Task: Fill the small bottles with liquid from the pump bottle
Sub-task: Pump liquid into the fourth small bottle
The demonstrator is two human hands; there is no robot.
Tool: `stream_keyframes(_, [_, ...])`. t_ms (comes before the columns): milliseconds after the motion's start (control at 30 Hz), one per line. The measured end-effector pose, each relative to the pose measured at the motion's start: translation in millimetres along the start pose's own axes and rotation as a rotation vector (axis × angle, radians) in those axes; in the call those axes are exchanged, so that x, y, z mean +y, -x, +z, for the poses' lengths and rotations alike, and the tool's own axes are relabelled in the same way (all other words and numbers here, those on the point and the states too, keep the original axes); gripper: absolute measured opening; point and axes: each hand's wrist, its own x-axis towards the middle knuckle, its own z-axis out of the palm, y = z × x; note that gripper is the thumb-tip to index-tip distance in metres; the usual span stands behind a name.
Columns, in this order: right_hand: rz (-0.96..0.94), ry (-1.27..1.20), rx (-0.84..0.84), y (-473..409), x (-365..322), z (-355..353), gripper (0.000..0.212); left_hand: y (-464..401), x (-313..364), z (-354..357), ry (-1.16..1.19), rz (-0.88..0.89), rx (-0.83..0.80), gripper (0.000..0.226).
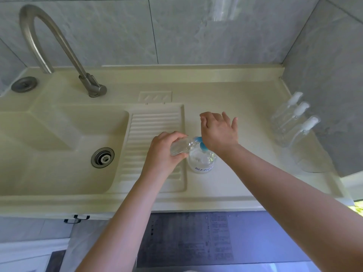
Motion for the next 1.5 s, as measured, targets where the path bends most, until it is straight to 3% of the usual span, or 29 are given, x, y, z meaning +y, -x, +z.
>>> stream_keyframes(867, [0.032,-0.135,-0.016,-2.7,-1.9,-7.0,0.041,0.8,0.5,-1.3,0.027,-0.012,0.014,0.048])
stream_keyframes(1267, [0.108,-0.237,-0.13,-3.3,5.9,-13.9,0.044,3.8,0.7,-0.8,0.081,0.01,0.029,0.047])
stream_keyframes(1500, [0.089,-0.142,-0.031,-2.9,6.3,2.7,0.046,1.3,-0.9,0.2,0.041,-0.003,0.001,0.048])
